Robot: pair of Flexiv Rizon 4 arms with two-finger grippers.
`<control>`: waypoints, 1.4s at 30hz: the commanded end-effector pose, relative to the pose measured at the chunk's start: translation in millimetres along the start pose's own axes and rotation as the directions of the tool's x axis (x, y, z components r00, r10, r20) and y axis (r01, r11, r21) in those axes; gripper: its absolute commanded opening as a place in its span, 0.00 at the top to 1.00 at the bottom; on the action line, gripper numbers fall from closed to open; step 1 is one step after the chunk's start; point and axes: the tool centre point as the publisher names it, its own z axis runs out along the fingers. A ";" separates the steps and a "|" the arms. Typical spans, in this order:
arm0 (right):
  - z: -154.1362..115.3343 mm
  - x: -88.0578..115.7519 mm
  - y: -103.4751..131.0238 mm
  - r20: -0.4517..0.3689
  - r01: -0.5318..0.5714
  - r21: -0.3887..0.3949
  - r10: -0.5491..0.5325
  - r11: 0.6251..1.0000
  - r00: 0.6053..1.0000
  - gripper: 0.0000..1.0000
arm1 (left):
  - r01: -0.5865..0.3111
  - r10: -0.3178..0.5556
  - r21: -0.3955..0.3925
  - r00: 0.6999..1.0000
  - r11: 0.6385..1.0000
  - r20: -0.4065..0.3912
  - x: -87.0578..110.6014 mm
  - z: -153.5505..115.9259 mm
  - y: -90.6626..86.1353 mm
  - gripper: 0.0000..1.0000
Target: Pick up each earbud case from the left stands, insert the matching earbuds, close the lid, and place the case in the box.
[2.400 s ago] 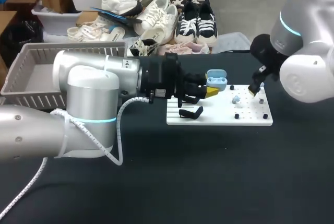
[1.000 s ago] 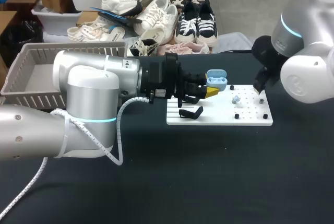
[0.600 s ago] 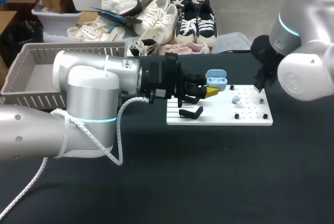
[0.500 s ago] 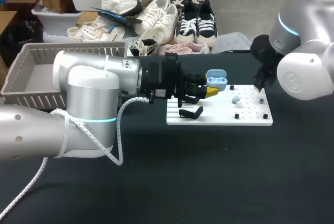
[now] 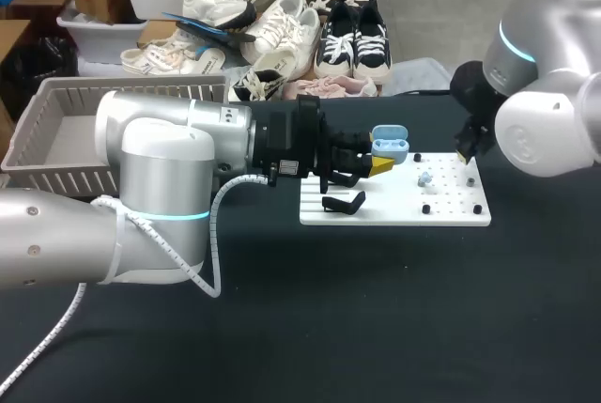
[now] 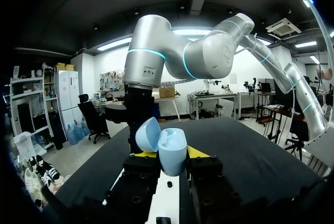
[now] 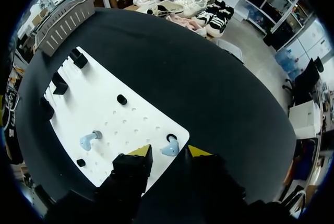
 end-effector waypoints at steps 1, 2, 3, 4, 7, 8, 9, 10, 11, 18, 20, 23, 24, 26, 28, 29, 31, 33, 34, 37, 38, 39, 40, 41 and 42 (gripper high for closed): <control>1.6 -1.0 -0.3 -0.004 -0.006 0.003 0.006 1.000 1.000 0.63 | -0.001 0.001 -0.002 1.000 1.000 0.003 0.7 -0.1 -0.4 1.00; 2.1 -1.0 -0.5 -0.004 -0.008 0.003 0.008 1.000 1.000 0.64 | -0.001 0.001 -0.002 1.000 1.000 0.003 0.7 -0.1 -0.4 1.00; 2.7 -1.1 -0.7 -0.005 -0.009 0.003 0.009 1.000 1.000 0.64 | -0.001 0.001 -0.002 1.000 1.000 0.003 0.7 -0.1 -0.4 1.00; 3.2 -1.3 -0.8 -0.005 -0.009 0.002 0.009 1.000 1.000 0.65 | -0.001 0.001 -0.002 1.000 1.000 0.003 0.7 -0.1 -0.4 1.00; 4.3 -2.0 -1.3 -0.007 -0.010 0.000 0.010 1.000 1.000 0.66 | -0.001 0.001 -0.002 1.000 1.000 0.003 0.7 -0.1 -0.4 1.00; 4.5 -2.3 -1.5 -0.008 -0.010 0.000 0.010 1.000 1.000 0.67 | -0.001 0.001 -0.002 1.000 1.000 0.003 0.7 -0.1 -0.4 1.00; 4.7 -2.6 -1.7 -0.008 -0.010 0.000 0.010 1.000 1.000 0.67 | -0.001 0.001 -0.002 1.000 1.000 0.003 0.7 -0.1 -0.4 1.00; 4.8 -3.0 -1.8 -0.008 -0.010 -0.001 0.010 1.000 1.000 0.68 | -0.001 0.001 -0.002 1.000 1.000 0.003 0.7 -0.1 -0.4 1.00; 4.8 -3.3 -2.0 -0.008 -0.009 -0.001 0.009 1.000 1.000 0.69 | -0.001 0.001 -0.002 1.000 1.000 0.003 0.7 -0.1 -0.4 1.00; 5.0 -4.0 -2.4 -0.011 -0.012 0.000 0.012 1.000 1.000 0.76 | -0.001 0.001 -0.002 1.000 1.000 0.003 0.7 -0.1 -0.4 1.00; 5.1 -4.1 -2.5 -0.012 -0.013 0.000 0.013 1.000 1.000 0.78 | -0.001 0.001 -0.002 1.000 1.000 0.003 0.7 -0.1 -0.4 1.00; 5.3 -4.2 -2.5 -0.013 -0.014 -0.001 0.014 1.000 1.000 0.82 | -0.001 0.001 -0.002 1.000 1.000 0.003 0.7 -0.1 -0.4 1.00; 5.3 -4.3 -2.5 -0.014 -0.015 -0.001 0.015 1.000 1.000 0.86 | -0.001 0.001 -0.002 1.000 1.000 0.003 0.7 -0.1 -0.4 1.00; 5.5 -4.4 -2.4 -0.015 -0.016 -0.001 0.016 1.000 1.000 0.91 | -0.001 0.001 -0.002 1.000 1.000 0.003 0.7 -0.1 -0.4 1.00; 5.6 -4.6 -2.3 -0.015 -0.017 -0.001 0.017 1.000 1.000 0.99 | -0.001 0.001 -0.002 1.000 1.000 0.003 0.7 -0.1 -0.4 1.00; 5.6 -4.8 -2.3 -0.016 -0.017 -0.001 0.017 1.000 1.000 1.00 | -0.001 0.001 -0.002 1.000 1.000 0.003 0.7 -0.1 -0.4 1.00; 5.1 -5.3 -2.0 -0.015 -0.017 0.000 0.017 1.000 1.000 1.00 | -0.001 0.001 -0.002 1.000 1.000 0.003 0.7 -0.1 -0.4 1.00; 3.4 -5.7 -1.8 -0.015 -0.019 0.001 0.019 1.000 1.000 1.00 | -0.001 0.001 -0.002 1.000 1.000 0.003 0.7 -0.1 -0.4 1.00; 2.0 -5.7 -1.6 -0.015 -0.019 0.001 0.020 1.000 1.000 1.00 | -0.001 0.001 -0.002 1.000 1.000 0.003 0.7 -0.1 -0.4 1.00; -6.9 -5.6 0.6 -0.008 -0.028 0.003 0.028 1.000 1.000 1.00 | -0.001 0.001 -0.002 1.000 1.000 0.003 0.7 -0.1 -0.4 1.00; -11.2 -5.8 1.5 -0.003 -0.031 0.001 0.031 1.000 1.000 1.00 | -0.001 0.001 -0.002 1.000 1.000 0.003 0.7 -0.1 -0.4 1.00; -15.7 -6.0 2.5 -0.002 -0.031 0.001 0.031 1.000 1.000 1.00 | -0.001 0.001 -0.002 1.000 1.000 0.003 0.7 -0.1 -0.4 1.00; -20.0 -6.3 3.4 -0.002 -0.031 0.003 0.031 1.000 1.000 1.00 | -0.001 0.001 -0.002 1.000 1.000 0.003 0.7 -0.1 -0.4 1.00; -24.9 -6.6 4.5 0.000 -0.029 0.005 0.029 1.000 1.000 1.00 | -0.001 0.001 -0.002 1.000 1.000 0.003 0.7 -0.1 -0.4 1.00; -29.7 -6.8 5.4 0.002 -0.028 0.006 0.028 1.000 1.000 1.00 | -0.001 0.001 -0.002 1.000 1.000 0.003 0.7 -0.1 -0.4 1.00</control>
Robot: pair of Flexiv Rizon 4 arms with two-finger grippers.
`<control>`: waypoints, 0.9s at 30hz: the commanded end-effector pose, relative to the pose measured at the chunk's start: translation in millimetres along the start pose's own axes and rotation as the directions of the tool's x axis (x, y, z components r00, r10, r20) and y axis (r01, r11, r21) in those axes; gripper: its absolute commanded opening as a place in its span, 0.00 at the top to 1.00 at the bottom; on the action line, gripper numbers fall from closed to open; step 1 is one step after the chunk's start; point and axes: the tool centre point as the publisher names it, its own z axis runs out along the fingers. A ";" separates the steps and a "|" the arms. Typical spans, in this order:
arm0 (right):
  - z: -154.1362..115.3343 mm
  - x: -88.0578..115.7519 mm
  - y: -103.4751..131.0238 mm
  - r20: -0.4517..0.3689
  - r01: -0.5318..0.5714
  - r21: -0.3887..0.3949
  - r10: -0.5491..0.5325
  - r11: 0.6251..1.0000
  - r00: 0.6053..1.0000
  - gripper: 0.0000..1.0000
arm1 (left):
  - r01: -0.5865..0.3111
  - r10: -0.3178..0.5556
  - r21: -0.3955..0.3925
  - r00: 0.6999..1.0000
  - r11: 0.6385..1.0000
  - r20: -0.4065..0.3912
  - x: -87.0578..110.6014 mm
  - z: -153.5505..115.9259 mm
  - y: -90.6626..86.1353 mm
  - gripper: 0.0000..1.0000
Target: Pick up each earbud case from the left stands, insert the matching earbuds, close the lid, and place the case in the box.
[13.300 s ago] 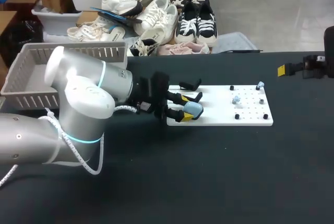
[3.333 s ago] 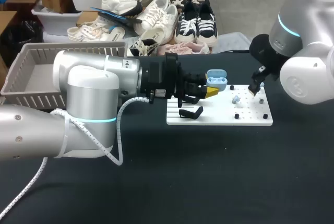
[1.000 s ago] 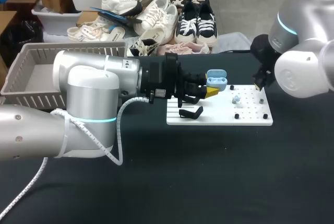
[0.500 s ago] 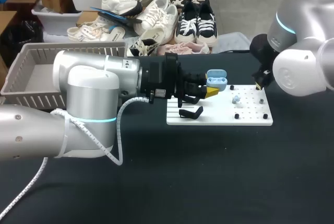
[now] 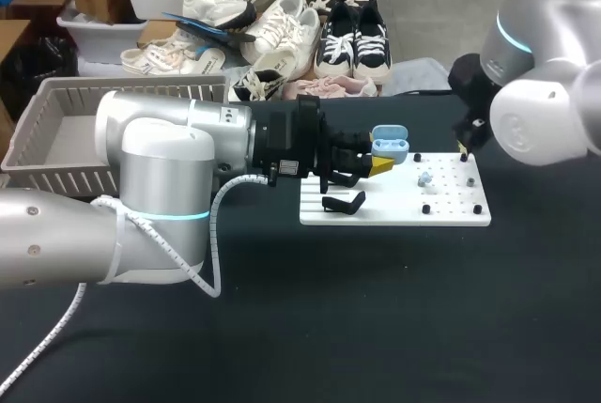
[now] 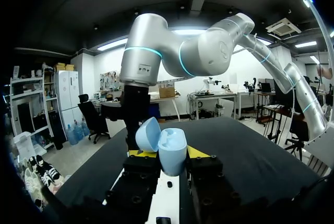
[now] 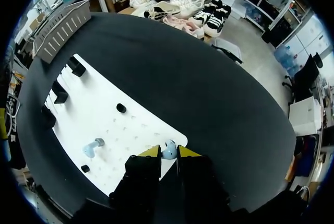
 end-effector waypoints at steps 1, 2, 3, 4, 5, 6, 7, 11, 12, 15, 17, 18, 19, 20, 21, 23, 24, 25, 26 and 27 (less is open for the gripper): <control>-25.6 4.1 6.8 0.007 0.001 0.009 -0.001 1.000 1.000 1.00 | -0.001 0.001 -0.002 1.000 1.000 0.003 0.7 -0.1 -0.4 1.00; -30.2 3.8 7.7 0.014 0.002 0.003 -0.002 1.000 1.000 1.00 | -0.001 0.001 -0.002 1.000 1.000 0.003 0.7 -0.1 -0.4 1.00; -34.5 3.4 8.6 0.018 0.003 0.000 -0.003 1.000 1.000 1.00 | -0.001 0.001 -0.002 1.000 1.000 0.003 0.7 -0.1 -0.4 1.00; -39.1 2.7 9.4 0.022 0.005 -0.001 -0.005 1.000 1.000 1.00 | -0.001 0.001 -0.002 1.000 1.000 0.003 0.7 -0.1 -0.4 1.00; -43.0 1.9 10.1 0.024 0.008 -0.002 -0.008 1.000 1.000 1.00 | -0.001 0.001 -0.002 1.000 1.000 0.003 0.7 -0.1 -0.4 1.00; -46.2 0.9 10.6 0.030 0.016 -0.004 -0.016 1.000 0.999 1.00 | -0.001 0.001 -0.002 1.000 1.000 0.003 0.7 -0.1 -0.4 1.00; -49.2 -0.1 11.1 0.033 0.021 -0.005 -0.021 1.000 0.999 1.00 | -0.001 0.001 -0.002 1.000 1.000 0.003 0.7 -0.1 -0.4 1.00; -54.4 -4.4 11.8 0.036 0.057 -0.027 -0.056 0.998 0.998 1.00 | -0.001 0.001 -0.002 1.000 1.000 0.003 0.7 -0.1 -0.4 1.00; -54.4 -4.4 11.8 0.036 0.057 -0.027 -0.056 0.998 0.998 1.00 | -0.001 0.001 -0.002 1.000 1.000 0.003 0.7 -0.1 -0.4 1.00; -54.4 -4.4 11.8 0.036 0.057 -0.027 -0.056 0.998 0.998 1.00 | -0.001 0.001 -0.002 1.000 1.000 0.003 0.7 -0.1 -0.4 1.00; -54.4 -4.4 11.8 0.036 0.057 -0.027 -0.056 0.998 0.998 1.00 | -0.001 0.001 -0.002 1.000 1.000 0.003 0.7 -0.1 -0.4 1.00; -54.4 -4.4 11.8 0.036 0.057 -0.027 -0.056 0.998 0.998 1.00 | -0.001 0.001 -0.002 1.000 1.000 0.003 0.7 -0.1 -0.4 1.00; -54.4 -4.4 11.8 0.036 0.057 -0.027 -0.056 0.998 0.998 1.00 | -0.001 0.001 -0.002 1.000 1.000 0.003 0.7 -0.1 -0.4 1.00; -54.4 -4.4 11.8 0.036 0.057 -0.027 -0.056 0.998 0.998 1.00 | -0.001 0.001 -0.002 1.000 1.000 0.003 0.7 -0.1 -0.4 1.00; -54.4 -4.4 11.8 0.036 0.057 -0.027 -0.056 0.998 0.998 1.00 | -0.001 0.001 -0.002 1.000 1.000 0.003 0.7 -0.1 -0.4 1.00; -54.4 -4.4 11.8 0.036 0.057 -0.027 -0.056 0.998 0.998 1.00 | -0.001 0.001 -0.002 1.000 1.000 0.003 0.7 -0.1 -0.4 1.00; -54.4 -4.4 11.8 0.036 0.057 -0.027 -0.056 0.998 0.998 1.00 | -0.001 0.001 -0.002 1.000 1.000 0.003 0.7 -0.1 -0.4 1.00; -54.4 -4.4 11.8 0.036 0.057 -0.027 -0.056 0.998 0.998 1.00 | -0.001 0.001 -0.002 1.000 1.000 0.003 0.7 -0.1 -0.4 1.00; -54.4 -4.4 11.8 0.036 0.057 -0.027 -0.056 0.998 0.998 1.00 | -0.001 0.001 -0.002 1.000 1.000 0.003 0.7 -0.1 -0.4 1.00; -54.4 -4.4 11.8 0.036 0.057 -0.027 -0.056 0.998 0.998 1.00 | -0.001 0.001 -0.002 1.000 1.000 0.003 0.7 -0.1 -0.4 1.00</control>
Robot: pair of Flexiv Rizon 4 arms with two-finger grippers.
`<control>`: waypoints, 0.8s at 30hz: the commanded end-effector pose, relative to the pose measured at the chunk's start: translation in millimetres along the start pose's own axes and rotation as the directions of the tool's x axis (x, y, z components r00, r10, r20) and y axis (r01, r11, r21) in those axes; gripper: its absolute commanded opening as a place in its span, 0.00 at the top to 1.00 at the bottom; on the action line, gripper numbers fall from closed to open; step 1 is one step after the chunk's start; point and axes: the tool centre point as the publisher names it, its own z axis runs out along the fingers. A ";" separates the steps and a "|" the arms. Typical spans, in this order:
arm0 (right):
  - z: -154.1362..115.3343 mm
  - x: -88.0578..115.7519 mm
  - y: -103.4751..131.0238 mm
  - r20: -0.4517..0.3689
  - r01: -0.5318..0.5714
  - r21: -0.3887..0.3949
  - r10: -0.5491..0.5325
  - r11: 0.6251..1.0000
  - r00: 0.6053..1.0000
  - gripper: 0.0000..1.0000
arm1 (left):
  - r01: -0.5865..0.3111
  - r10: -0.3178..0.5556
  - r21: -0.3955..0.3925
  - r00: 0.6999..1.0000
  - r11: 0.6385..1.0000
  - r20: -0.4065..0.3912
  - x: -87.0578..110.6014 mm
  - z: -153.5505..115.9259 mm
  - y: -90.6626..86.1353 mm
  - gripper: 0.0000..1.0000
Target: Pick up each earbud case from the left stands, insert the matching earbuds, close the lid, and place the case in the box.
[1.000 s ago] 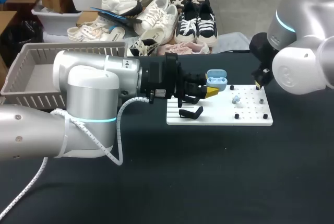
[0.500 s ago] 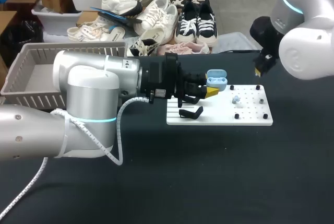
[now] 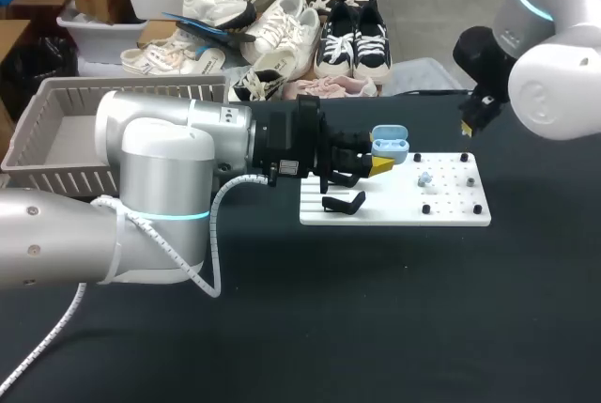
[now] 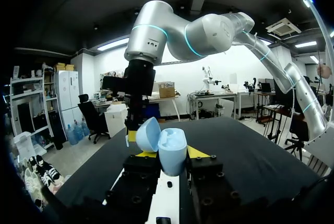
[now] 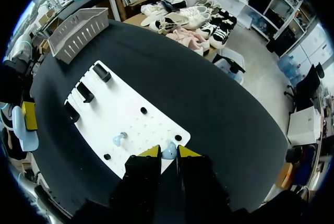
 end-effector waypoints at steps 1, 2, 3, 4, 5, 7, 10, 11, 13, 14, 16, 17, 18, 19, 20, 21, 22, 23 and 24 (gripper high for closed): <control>-0.8 0.6 0.4 0.000 -0.001 0.001 0.001 1.000 1.000 1.00 | -0.001 0.001 -0.002 1.000 1.000 0.003 0.7 -0.1 -0.4 1.00; -0.8 0.6 0.4 0.000 -0.001 0.001 0.001 1.000 1.000 1.00 | -0.001 0.001 -0.002 1.000 1.000 0.003 0.7 -0.1 -0.4 1.00; -0.8 0.6 0.4 0.000 -0.001 0.001 0.001 1.000 1.000 1.00 | -0.001 0.001 -0.002 1.000 1.000 0.003 0.7 -0.1 -0.4 1.00; -0.8 0.6 0.4 0.000 -0.001 0.001 0.001 1.000 1.000 1.00 | -0.001 0.001 -0.002 1.000 1.000 0.003 0.7 -0.1 -0.4 1.00; -0.8 0.6 0.4 0.000 -0.001 0.001 0.001 1.000 1.000 1.00 | -0.001 0.001 -0.002 1.000 1.000 0.003 0.7 -0.1 -0.4 1.00; -0.8 0.6 0.4 0.000 -0.001 0.001 0.001 1.000 1.000 1.00 | -0.001 0.001 -0.002 1.000 1.000 0.003 0.7 -0.1 -0.4 1.00; -0.8 0.6 0.4 0.000 -0.001 0.001 0.001 1.000 1.000 1.00 | -0.001 0.001 -0.002 1.000 1.000 0.003 0.7 -0.1 -0.4 1.00; -0.8 0.6 0.4 0.000 -0.001 0.001 0.001 1.000 1.000 1.00 | -0.001 0.001 -0.002 1.000 1.000 0.003 0.7 -0.1 -0.4 1.00; 0.3 1.2 1.5 -0.017 -0.066 0.003 0.066 0.998 0.998 1.00 | -0.001 0.001 -0.002 1.000 1.000 0.003 0.7 -0.1 -0.4 1.00; 0.2 2.6 1.2 -0.025 -0.099 -0.002 0.099 0.995 0.995 1.00 | -0.001 0.001 -0.002 1.000 1.000 0.003 0.7 -0.1 -0.4 1.00; -3.2 7.3 2.3 -0.033 -0.173 0.003 0.173 0.985 0.984 1.00 | -0.001 0.001 -0.002 1.000 1.000 0.003 0.7 -0.1 -0.4 1.00; -5.1 9.7 2.6 -0.038 -0.213 0.009 0.213 0.977 0.976 1.00 | -0.001 0.001 -0.002 1.000 1.000 0.003 0.7 -0.1 -0.4 1.00; -7.0 12.0 3.1 -0.041 -0.248 0.016 0.248 0.969 0.968 1.00 | -0.001 0.001 -0.002 1.000 1.000 0.003 0.7 -0.1 -0.4 1.00; -8.9 14.3 3.5 -0.048 -0.289 0.030 0.290 0.957 0.956 1.00 | -0.001 0.001 -0.002 1.000 1.000 0.003 0.7 -0.1 -0.4 1.00; -10.7 16.7 4.1 -0.051 -0.321 0.033 0.323 0.946 0.945 1.00 | -0.001 0.001 -0.002 1.000 1.000 0.003 0.7 -0.1 -0.4 1.00; -12.6 19.4 4.7 -0.059 -0.362 0.046 0.364 0.931 0.930 1.00 | -0.001 0.001 -0.002 1.000 1.000 0.003 0.7 -0.1 -0.4 1.00; -14.6 22.3 5.5 -0.065 -0.402 0.055 0.405 0.914 0.912 1.00 | -0.001 0.001 -0.002 1.000 1.000 0.003 0.7 -0.1 -0.4 1.00; -16.9 25.6 6.3 -0.065 -0.443 0.056 0.446 0.895 0.893 1.00 | -0.001 0.001 -0.002 1.000 1.000 0.003 0.7 -0.1 -0.4 1.00; -19.9 29.0 7.6 -0.067 -0.477 0.061 0.481 0.877 0.874 1.00 | -0.001 0.001 -0.002 1.000 1.000 0.003 0.7 -0.1 -0.4 1.00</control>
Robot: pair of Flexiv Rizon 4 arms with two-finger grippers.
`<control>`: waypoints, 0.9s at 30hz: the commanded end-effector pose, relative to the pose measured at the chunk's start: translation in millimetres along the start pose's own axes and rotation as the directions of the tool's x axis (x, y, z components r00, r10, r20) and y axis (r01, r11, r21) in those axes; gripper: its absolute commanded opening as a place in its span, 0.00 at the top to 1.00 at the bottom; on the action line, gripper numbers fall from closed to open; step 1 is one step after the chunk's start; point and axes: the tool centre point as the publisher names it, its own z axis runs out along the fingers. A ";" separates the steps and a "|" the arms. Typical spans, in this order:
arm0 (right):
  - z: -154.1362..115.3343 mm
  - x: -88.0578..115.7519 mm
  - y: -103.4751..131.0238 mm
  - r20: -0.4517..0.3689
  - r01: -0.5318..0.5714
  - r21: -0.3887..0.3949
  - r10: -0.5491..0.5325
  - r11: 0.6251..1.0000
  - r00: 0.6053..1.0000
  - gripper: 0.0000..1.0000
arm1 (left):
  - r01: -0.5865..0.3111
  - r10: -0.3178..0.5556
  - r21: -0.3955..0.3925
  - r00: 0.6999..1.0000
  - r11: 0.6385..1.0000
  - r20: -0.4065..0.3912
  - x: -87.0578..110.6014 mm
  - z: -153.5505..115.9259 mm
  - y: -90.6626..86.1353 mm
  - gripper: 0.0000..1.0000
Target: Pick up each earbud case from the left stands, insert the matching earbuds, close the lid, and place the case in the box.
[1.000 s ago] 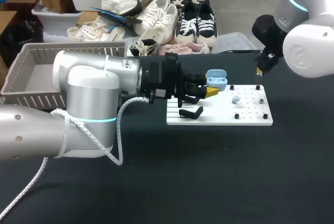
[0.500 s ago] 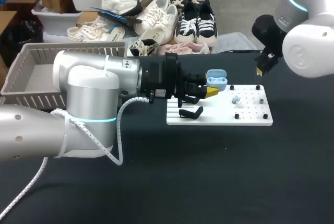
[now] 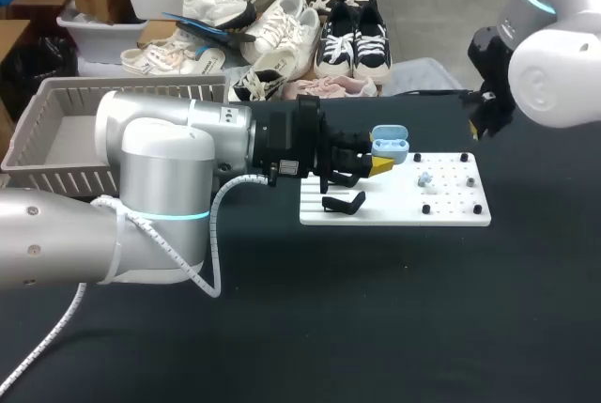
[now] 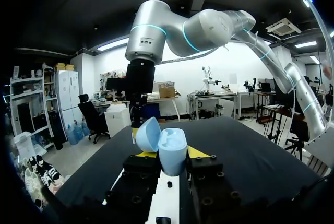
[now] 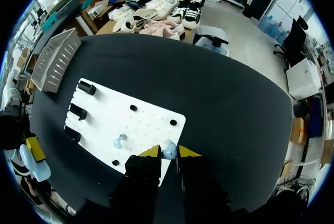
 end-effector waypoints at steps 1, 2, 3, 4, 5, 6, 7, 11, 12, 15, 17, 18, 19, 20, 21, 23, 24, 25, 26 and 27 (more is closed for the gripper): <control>-14.9 18.7 4.1 -0.005 -0.187 0.036 0.187 0.982 0.982 1.00 | -0.001 0.001 -0.002 1.000 1.000 0.003 0.7 -0.1 -0.4 1.00; -17.7 22.2 5.6 -0.006 -0.218 0.051 0.219 0.975 0.976 1.00 | -0.001 0.001 -0.002 1.000 1.000 0.003 0.7 -0.1 -0.4 1.00; -20.9 25.8 7.6 -0.010 -0.244 0.062 0.245 0.968 0.969 1.00 | -0.001 0.001 -0.002 1.000 1.000 0.003 0.7 -0.1 -0.4 1.00; -24.1 29.2 10.1 -0.012 -0.268 0.069 0.270 0.961 0.963 1.00 | -0.001 0.001 -0.002 1.000 1.000 0.003 0.7 -0.1 -0.4 1.00; -27.1 32.4 13.1 -0.013 -0.288 0.074 0.289 0.955 0.957 1.00 | -0.001 0.001 -0.002 1.000 1.000 0.003 0.7 -0.1 -0.4 1.00; -30.3 35.7 16.5 -0.019 -0.311 0.086 0.314 0.946 0.949 1.00 | -0.001 0.001 -0.002 1.000 1.000 0.003 0.7 -0.1 -0.4 1.00; -34.6 39.9 21.6 -0.025 -0.337 0.110 0.341 0.935 0.940 1.00 | -0.001 0.001 -0.002 1.000 1.000 0.003 0.7 -0.1 -0.4 1.00; -46.9 50.5 32.5 -0.038 -0.435 0.123 0.443 0.892 0.896 1.00 | -0.001 0.001 -0.002 1.000 1.000 0.003 0.7 -0.1 -0.4 1.00; -49.3 52.4 34.4 -0.040 -0.446 0.116 0.453 0.887 0.891 1.00 | -0.001 0.001 -0.002 1.000 1.000 0.003 0.7 -0.1 -0.4 1.00; -60.0 61.3 45.3 -0.055 -0.519 0.080 0.524 0.851 0.850 1.00 | -0.001 0.001 -0.002 1.000 1.000 0.003 0.7 -0.1 -0.4 1.00; -65.5 65.1 51.5 -0.051 -0.546 0.080 0.550 0.834 0.834 1.00 | -0.001 0.001 -0.002 1.000 1.000 0.003 0.7 -0.1 -0.4 1.00; -70.0 67.5 56.6 -0.041 -0.558 0.073 0.562 0.827 0.826 1.00 | -0.001 0.001 -0.002 1.000 1.000 0.003 0.7 -0.1 -0.4 1.00; -72.4 68.6 59.3 -0.037 -0.566 0.084 0.571 0.820 0.820 1.00 | -0.001 0.001 -0.002 1.000 1.000 0.003 0.7 -0.1 -0.4 1.00; -76.2 70.2 64.3 -0.030 -0.575 0.094 0.580 0.813 0.814 1.00 | -0.001 0.001 -0.002 1.000 1.000 0.003 0.7 -0.1 -0.4 1.00; -79.1 71.1 68.3 -0.022 -0.582 0.105 0.587 0.806 0.809 1.00 | -0.001 0.001 -0.002 1.000 1.000 0.003 0.7 -0.1 -0.4 1.00; -84.7 71.9 75.7 -0.008 -0.584 0.128 0.590 0.802 0.808 1.00 | -0.001 0.001 -0.002 1.000 1.000 0.003 0.7 -0.1 -0.4 1.00; -86.6 72.2 78.0 -0.004 -0.587 0.140 0.593 0.798 0.805 1.00 | -0.001 0.001 -0.002 1.000 1.000 0.003 0.7 -0.1 -0.4 1.00; -90.3 72.6 82.4 0.005 -0.587 0.156 0.593 0.795 0.805 1.00 | -0.001 0.001 -0.002 1.000 1.000 0.003 0.7 -0.1 -0.4 1.00; -93.7 72.9 86.0 0.013 -0.592 0.168 0.599 0.788 0.801 1.00 | -0.001 0.001 -0.002 1.000 1.000 0.003 0.7 -0.1 -0.4 1.00; -96.8 73.1 89.2 0.016 -0.594 0.171 0.600 0.787 0.800 1.00 | -0.001 0.001 -0.002 1.000 1.000 0.003 0.7 -0.1 -0.4 1.00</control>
